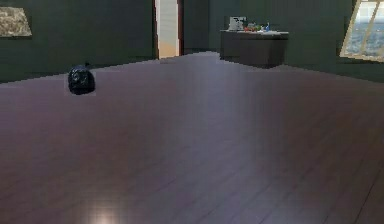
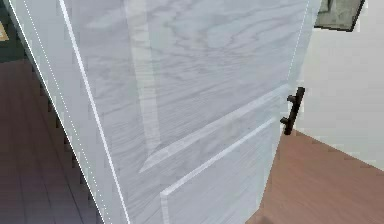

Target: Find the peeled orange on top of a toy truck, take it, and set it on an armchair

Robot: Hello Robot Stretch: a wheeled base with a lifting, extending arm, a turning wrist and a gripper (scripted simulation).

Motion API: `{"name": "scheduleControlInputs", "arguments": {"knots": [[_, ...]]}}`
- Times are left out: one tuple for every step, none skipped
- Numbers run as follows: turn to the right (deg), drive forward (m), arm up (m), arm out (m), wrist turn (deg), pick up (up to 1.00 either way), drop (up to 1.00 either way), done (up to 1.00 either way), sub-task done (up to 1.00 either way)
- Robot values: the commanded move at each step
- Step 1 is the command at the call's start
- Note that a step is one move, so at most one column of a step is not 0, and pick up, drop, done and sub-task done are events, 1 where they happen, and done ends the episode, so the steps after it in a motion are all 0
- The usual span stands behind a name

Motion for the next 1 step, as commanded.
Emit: {"name": "scheduleControlInputs", "arguments": {"knots": [[3.0,0.0,0.0,0.0,0.0,0.0,0.0,0.0,0.0]]}}
